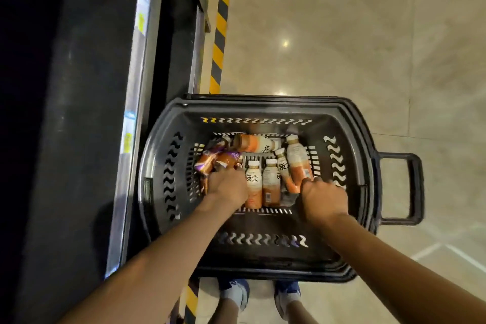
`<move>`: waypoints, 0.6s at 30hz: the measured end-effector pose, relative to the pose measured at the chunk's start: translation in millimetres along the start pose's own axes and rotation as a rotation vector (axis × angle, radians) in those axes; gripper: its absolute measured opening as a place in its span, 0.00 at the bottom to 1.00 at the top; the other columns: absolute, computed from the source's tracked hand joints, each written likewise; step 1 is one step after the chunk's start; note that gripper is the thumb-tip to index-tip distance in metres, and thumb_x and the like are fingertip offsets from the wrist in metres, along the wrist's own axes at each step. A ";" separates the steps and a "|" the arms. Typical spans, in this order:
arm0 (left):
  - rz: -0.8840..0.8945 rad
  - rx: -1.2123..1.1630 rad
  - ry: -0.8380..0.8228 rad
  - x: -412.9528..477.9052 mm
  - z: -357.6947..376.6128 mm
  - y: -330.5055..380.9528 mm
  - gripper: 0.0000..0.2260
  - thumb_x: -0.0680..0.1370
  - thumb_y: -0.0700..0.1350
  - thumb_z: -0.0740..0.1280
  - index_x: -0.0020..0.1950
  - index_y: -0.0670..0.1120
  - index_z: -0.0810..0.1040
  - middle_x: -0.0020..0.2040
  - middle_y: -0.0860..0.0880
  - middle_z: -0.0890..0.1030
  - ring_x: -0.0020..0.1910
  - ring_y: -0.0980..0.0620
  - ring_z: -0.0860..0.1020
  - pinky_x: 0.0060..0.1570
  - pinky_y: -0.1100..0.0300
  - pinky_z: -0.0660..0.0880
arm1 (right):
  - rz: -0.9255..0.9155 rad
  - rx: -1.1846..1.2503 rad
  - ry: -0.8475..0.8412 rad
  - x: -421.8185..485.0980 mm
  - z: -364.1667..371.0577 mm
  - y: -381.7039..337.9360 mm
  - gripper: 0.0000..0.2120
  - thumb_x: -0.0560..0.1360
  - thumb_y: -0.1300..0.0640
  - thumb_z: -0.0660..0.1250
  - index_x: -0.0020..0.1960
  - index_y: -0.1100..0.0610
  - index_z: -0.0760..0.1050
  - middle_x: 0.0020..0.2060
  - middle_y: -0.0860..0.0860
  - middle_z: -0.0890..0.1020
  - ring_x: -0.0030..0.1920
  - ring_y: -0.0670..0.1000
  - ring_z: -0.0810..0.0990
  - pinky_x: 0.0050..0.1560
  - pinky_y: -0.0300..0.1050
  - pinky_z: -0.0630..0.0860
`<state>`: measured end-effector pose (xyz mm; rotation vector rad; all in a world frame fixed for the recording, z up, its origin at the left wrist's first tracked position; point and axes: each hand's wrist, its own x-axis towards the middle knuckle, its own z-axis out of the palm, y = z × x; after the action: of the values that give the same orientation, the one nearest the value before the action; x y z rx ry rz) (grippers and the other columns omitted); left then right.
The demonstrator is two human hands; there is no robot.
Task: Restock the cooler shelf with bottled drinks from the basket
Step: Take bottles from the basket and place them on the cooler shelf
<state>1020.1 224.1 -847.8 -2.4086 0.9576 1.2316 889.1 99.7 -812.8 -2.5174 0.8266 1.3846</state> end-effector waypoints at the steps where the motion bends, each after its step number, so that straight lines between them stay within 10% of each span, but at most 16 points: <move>1: -0.011 0.002 0.020 22.9 11.4 -3.5 0.14 0.78 0.46 0.65 0.63 0.46 0.75 0.61 0.44 0.78 0.60 0.45 0.76 0.56 0.51 0.74 | 0.021 0.034 0.004 22.9 13.0 -2.0 0.16 0.80 0.55 0.62 0.67 0.55 0.71 0.62 0.54 0.77 0.62 0.56 0.76 0.57 0.50 0.75; 11: -0.208 0.054 0.133 182.4 106.6 -10.2 0.26 0.76 0.53 0.67 0.68 0.40 0.70 0.66 0.38 0.72 0.66 0.39 0.70 0.65 0.45 0.69 | 0.237 0.366 0.204 189.3 106.5 -20.1 0.41 0.77 0.39 0.62 0.76 0.66 0.53 0.69 0.64 0.67 0.68 0.62 0.68 0.67 0.54 0.69; 18: -0.192 0.173 0.344 203.5 133.2 -25.6 0.18 0.74 0.60 0.67 0.52 0.46 0.81 0.50 0.45 0.83 0.52 0.45 0.79 0.48 0.53 0.71 | 0.387 0.423 0.310 228.9 115.9 -33.7 0.48 0.73 0.37 0.68 0.77 0.65 0.51 0.71 0.64 0.65 0.70 0.63 0.65 0.66 0.61 0.67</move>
<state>1040.4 222.2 -1091.5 -2.5465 0.8534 0.6531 918.5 82.2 -1069.3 -2.3352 1.5472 0.7815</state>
